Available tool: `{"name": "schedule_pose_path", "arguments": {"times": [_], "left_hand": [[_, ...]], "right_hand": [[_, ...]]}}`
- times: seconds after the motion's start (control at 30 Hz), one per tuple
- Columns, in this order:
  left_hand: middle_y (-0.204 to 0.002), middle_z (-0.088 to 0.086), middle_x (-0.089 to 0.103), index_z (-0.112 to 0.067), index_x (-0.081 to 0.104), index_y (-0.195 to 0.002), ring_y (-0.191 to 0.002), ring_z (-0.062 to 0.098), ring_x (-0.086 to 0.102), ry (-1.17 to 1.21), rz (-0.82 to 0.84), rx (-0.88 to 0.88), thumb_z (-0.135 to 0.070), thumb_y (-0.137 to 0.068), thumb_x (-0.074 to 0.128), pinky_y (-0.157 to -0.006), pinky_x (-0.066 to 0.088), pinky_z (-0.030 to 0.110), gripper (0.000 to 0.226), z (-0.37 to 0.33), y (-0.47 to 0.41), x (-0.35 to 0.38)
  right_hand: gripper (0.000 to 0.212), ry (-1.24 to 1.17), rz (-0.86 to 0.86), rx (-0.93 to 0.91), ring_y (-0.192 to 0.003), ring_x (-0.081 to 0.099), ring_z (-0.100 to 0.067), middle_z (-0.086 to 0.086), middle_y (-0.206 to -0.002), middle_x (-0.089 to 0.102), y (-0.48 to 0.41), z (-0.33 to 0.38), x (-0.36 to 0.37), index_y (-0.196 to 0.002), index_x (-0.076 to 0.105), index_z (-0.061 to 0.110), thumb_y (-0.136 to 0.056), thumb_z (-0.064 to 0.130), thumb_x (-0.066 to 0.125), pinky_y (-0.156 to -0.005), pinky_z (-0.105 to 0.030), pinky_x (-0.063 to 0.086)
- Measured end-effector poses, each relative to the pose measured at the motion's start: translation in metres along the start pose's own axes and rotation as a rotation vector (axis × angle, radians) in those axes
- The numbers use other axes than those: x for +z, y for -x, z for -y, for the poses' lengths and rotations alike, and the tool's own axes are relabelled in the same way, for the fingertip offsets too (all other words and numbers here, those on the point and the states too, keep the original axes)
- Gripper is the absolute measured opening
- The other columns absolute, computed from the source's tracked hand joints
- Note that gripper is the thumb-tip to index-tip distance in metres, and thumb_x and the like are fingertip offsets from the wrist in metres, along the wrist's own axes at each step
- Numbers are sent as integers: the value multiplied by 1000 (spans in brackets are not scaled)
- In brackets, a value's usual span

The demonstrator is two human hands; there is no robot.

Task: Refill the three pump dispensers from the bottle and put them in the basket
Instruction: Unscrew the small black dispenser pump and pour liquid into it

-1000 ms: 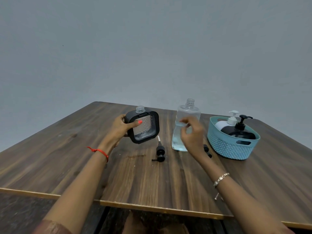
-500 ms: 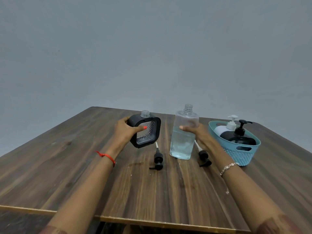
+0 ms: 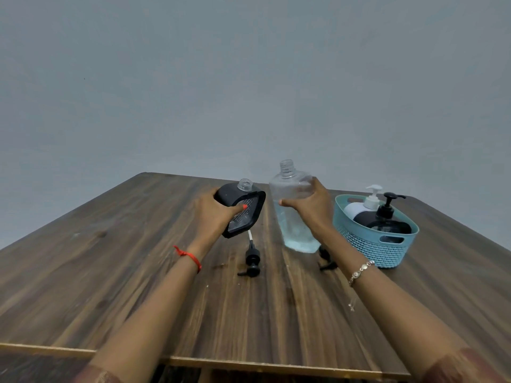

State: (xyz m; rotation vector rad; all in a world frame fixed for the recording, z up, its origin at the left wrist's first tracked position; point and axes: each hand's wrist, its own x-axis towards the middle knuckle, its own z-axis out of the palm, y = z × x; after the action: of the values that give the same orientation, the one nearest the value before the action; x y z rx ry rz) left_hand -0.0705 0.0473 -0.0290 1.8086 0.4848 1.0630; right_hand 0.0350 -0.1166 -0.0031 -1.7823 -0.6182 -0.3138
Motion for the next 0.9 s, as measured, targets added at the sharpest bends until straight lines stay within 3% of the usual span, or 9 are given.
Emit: {"name": "schedule_pose_path", "arguments": {"times": [0.1,0.17,0.23,0.37,0.53,0.9], "left_hand": [[-95,8,72,-9,68,-102,-87,19,66,-32,-57,49,-15,-60,84,-78,55,35,45,-5,3,-1],[-95,9,72,-8,68,-100,-87,20,66,-56,-76,80,-15,-61,84,-77,54,34,44,-8,6,-1],[-95,10,71,-7,67,-100,-87,20,65,-71,-85,95,-15,-61,83,-74,51,29,43,-10,9,-2],[-95,9,71,-8,67,-100,-86,19,65,-84,-77,107,-16,-61,83,-72,48,26,43,-13,13,-2],[-97,8,71,-8,67,-103,-88,18,65,-84,-63,117,-17,-62,83,-72,49,25,46,-16,17,-2],[-95,10,71,-6,66,-104,-78,11,57,-101,-52,132,-16,-62,84,-66,42,20,46,-21,22,-1]], "right_hand": [[56,140,9,-97,-81,55,-10,6,-94,57,-4,13,-4,-109,53,18,-61,16,81,-61,-10,42],[63,225,14,-165,-89,58,-19,2,-99,60,-5,18,-4,-115,52,20,-58,19,80,-73,-30,52],[68,305,29,-222,-95,58,-24,-3,-106,62,-6,21,-5,-122,50,19,-60,18,79,-81,-41,51],[67,474,44,-308,-103,56,-28,-6,-113,61,-5,24,-6,-129,48,18,-67,16,72,-88,-42,45],[63,636,63,-371,-105,54,-31,-8,-114,60,-6,22,-5,-131,47,17,-71,12,65,-85,-38,37],[64,840,45,-488,-94,53,-31,-8,-108,60,-9,23,-6,-130,47,17,-69,2,60,-79,-38,33]]}}
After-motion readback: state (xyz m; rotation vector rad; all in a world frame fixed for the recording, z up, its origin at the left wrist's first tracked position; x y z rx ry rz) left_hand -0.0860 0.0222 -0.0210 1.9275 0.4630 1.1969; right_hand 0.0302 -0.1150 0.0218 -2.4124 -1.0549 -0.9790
